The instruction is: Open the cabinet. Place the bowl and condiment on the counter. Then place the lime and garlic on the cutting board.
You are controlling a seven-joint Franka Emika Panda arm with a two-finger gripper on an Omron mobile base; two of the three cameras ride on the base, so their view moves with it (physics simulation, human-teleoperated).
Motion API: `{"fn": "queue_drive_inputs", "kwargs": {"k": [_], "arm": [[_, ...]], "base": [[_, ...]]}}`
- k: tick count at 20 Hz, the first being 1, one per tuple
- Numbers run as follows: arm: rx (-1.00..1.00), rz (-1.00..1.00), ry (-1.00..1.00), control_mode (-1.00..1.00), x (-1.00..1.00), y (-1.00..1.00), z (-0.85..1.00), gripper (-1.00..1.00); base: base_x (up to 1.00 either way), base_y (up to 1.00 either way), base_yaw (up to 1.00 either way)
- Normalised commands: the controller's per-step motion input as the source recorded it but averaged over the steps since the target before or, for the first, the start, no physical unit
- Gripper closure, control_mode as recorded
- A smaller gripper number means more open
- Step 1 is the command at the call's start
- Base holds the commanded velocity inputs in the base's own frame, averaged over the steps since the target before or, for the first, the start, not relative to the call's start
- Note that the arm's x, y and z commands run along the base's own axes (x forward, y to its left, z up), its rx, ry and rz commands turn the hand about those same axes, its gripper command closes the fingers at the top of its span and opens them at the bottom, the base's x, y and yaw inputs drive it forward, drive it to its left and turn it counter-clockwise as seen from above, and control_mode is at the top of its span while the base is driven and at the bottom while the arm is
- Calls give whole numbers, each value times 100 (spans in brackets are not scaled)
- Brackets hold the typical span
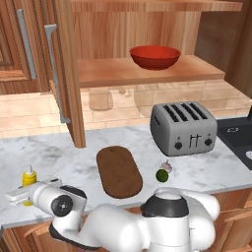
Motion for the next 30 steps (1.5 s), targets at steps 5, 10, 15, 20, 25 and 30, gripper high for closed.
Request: {"fn": "queue_drive_inputs", "kwargs": {"k": [5, 10, 15, 20, 25, 30], "arm": [[0, 1, 0, -100, 11, 18, -14, 100], [0, 1, 0, -100, 5, 20, -16, 100], [0, 1, 0, -100, 0, 15, -14, 100], [0, 1, 0, -100, 0, 13, -16, 100], [0, 1, 0, -100, 0, 10, -12, 100], [0, 1, 0, -100, 1, 13, -8, 100]], "base": [[0, 0, 0], [0, 0, 0], [0, 0, 0], [0, 0, 0], [0, 0, 0], [0, 0, 0]]}}
